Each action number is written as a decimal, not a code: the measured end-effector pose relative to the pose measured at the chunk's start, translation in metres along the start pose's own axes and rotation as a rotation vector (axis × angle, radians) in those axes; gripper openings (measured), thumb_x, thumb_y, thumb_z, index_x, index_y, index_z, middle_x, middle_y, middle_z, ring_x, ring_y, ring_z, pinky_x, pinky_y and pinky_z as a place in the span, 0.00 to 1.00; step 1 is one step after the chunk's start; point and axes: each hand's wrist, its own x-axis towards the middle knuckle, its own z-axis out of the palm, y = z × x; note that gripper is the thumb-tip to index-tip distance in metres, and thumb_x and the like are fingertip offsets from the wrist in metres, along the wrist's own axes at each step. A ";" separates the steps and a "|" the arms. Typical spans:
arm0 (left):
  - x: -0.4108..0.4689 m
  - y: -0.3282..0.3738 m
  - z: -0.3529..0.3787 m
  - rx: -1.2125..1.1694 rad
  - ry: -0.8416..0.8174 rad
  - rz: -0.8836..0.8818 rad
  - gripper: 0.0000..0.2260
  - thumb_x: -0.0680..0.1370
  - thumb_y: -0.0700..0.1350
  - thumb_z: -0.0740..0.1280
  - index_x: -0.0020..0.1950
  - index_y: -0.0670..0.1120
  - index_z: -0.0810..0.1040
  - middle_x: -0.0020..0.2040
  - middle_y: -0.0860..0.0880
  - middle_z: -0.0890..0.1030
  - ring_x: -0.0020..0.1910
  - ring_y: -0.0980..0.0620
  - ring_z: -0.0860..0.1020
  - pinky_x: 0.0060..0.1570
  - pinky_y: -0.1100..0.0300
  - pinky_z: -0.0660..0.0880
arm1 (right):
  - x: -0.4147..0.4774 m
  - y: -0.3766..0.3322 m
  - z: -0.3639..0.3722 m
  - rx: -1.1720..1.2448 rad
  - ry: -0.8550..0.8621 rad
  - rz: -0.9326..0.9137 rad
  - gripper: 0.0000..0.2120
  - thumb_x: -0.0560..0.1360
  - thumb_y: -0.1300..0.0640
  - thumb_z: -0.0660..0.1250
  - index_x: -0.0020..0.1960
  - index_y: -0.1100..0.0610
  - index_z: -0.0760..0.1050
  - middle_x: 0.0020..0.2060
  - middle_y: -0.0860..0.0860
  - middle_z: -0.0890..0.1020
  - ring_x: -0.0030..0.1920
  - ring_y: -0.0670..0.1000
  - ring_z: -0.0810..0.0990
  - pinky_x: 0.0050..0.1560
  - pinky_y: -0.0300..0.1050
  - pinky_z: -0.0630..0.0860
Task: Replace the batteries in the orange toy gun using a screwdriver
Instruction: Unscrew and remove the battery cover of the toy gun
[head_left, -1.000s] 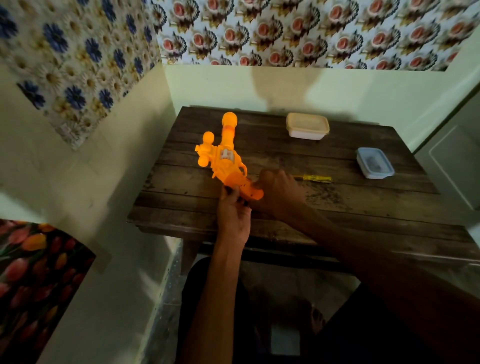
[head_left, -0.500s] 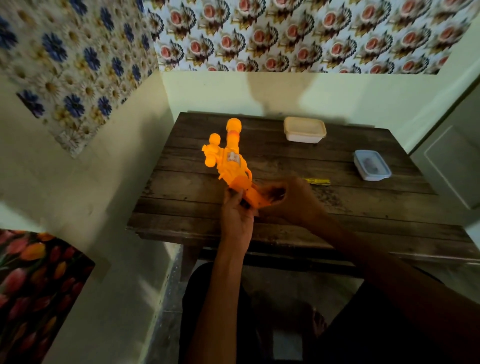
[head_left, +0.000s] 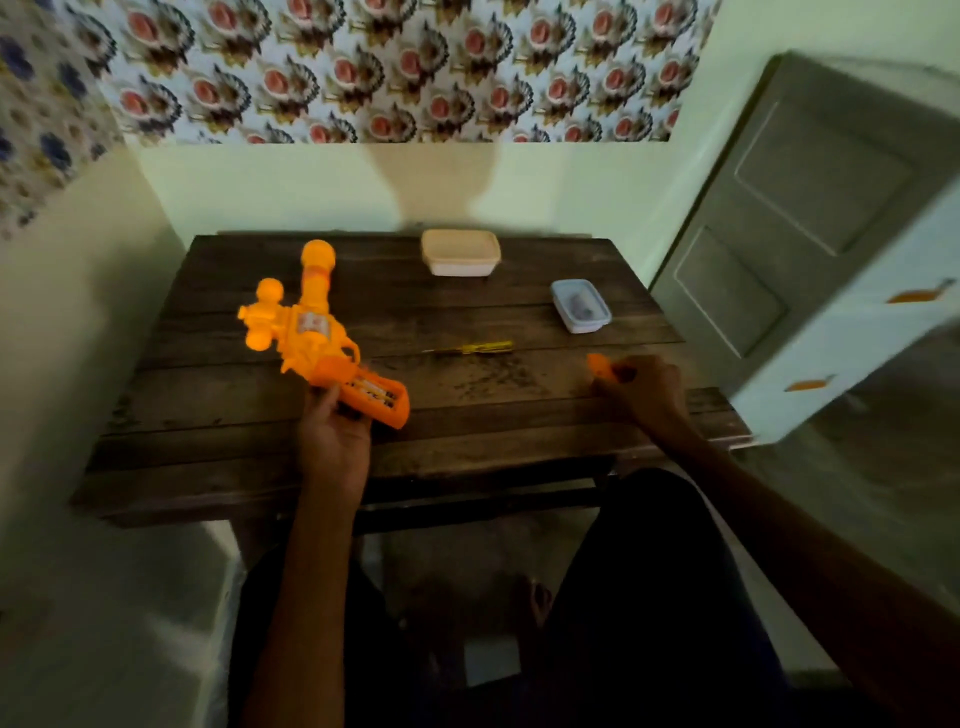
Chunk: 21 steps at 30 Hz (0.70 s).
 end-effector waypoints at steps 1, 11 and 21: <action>0.000 0.000 -0.001 -0.004 -0.004 0.003 0.43 0.48 0.48 0.84 0.61 0.46 0.75 0.54 0.46 0.83 0.52 0.50 0.82 0.54 0.54 0.78 | 0.003 0.005 0.004 -0.020 -0.017 -0.004 0.17 0.69 0.40 0.70 0.35 0.54 0.82 0.30 0.50 0.82 0.35 0.49 0.80 0.39 0.45 0.74; -0.010 0.001 0.001 0.048 0.002 0.001 0.31 0.71 0.43 0.66 0.74 0.44 0.64 0.69 0.42 0.73 0.62 0.47 0.76 0.59 0.53 0.77 | 0.022 0.004 0.034 -0.138 -0.001 -0.111 0.20 0.67 0.41 0.70 0.47 0.56 0.79 0.45 0.55 0.80 0.47 0.54 0.78 0.48 0.50 0.75; -0.007 0.000 0.003 0.015 0.064 0.015 0.26 0.65 0.43 0.74 0.62 0.46 0.74 0.52 0.48 0.84 0.53 0.51 0.81 0.47 0.57 0.81 | 0.054 -0.085 0.084 -0.305 -0.283 -0.506 0.18 0.72 0.49 0.69 0.61 0.52 0.76 0.60 0.57 0.75 0.60 0.61 0.74 0.59 0.56 0.72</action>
